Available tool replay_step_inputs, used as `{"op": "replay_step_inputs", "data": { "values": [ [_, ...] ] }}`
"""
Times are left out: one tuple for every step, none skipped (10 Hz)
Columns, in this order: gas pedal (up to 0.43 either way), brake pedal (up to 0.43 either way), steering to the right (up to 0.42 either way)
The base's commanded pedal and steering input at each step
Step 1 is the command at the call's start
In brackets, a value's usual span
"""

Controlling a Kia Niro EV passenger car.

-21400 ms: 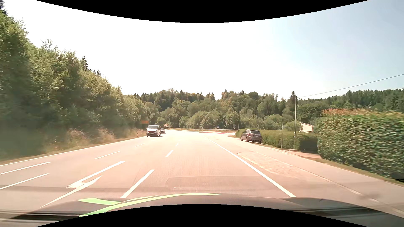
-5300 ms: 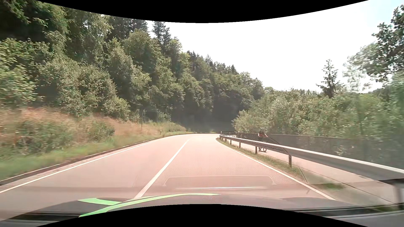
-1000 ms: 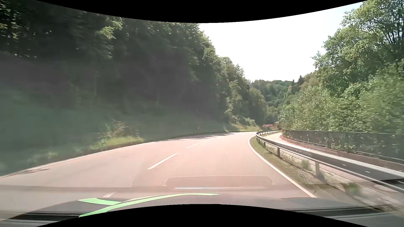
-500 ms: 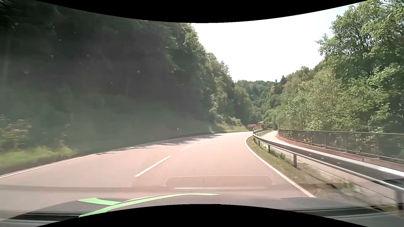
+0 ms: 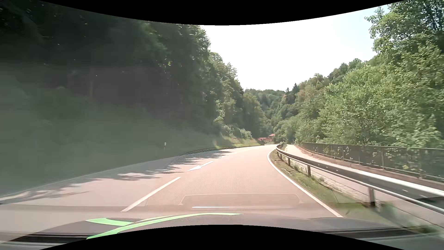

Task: Follow the waypoints while adhering to traffic rules and regulations

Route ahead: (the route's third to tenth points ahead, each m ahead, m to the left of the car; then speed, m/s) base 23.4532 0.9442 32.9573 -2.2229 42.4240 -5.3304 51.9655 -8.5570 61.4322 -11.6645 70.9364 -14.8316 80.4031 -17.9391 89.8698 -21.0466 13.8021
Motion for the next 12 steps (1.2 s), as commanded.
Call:
{"op": "replay_step_inputs", "data": {
  "values": [
    [0.047,0.0,0.052],
    [0.047,0.0,0.051],
    [0.059,0.0,0.051],
    [0.059,0.0,0.05],
    [0.059,0.0,0.05],
    [0.059,0.0,0.049],
    [0.059,0.0,0.048],
    [0.059,0.0,0.047],
    [0.059,0.0,0.046],
    [0.059,0.0,0.045],
    [0.047,0.0,0.044],
    [0.039,0.0,0.042]
  ]
}}
